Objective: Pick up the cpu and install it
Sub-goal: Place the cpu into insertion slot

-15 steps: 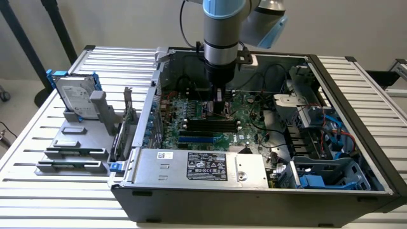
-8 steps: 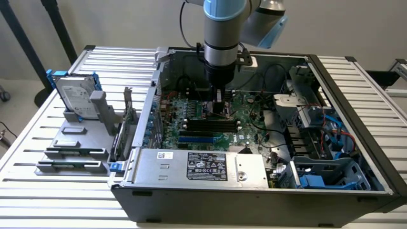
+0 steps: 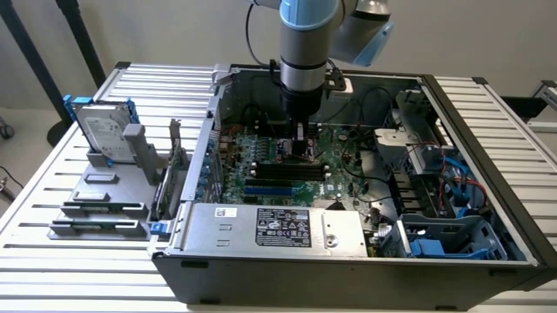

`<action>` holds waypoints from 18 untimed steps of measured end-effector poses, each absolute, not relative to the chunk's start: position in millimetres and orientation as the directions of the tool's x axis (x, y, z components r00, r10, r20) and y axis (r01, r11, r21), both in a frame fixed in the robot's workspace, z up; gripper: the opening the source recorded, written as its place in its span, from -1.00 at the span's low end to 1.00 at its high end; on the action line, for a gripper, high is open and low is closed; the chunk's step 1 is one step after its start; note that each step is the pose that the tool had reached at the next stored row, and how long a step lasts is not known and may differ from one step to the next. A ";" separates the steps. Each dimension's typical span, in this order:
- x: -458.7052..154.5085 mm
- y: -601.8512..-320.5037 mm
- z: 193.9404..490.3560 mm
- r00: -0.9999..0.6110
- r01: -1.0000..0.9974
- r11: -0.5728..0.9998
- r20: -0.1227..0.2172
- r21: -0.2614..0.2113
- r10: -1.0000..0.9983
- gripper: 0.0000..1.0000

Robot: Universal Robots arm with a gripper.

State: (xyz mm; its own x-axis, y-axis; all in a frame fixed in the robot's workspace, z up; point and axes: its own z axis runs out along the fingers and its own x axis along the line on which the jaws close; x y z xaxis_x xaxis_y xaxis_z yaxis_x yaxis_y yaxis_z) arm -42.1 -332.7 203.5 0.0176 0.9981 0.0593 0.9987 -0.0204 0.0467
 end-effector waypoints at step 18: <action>-40.5 -331.2 199.4 0.023 0.999 -0.026 0.059 0.042 0.998 0.10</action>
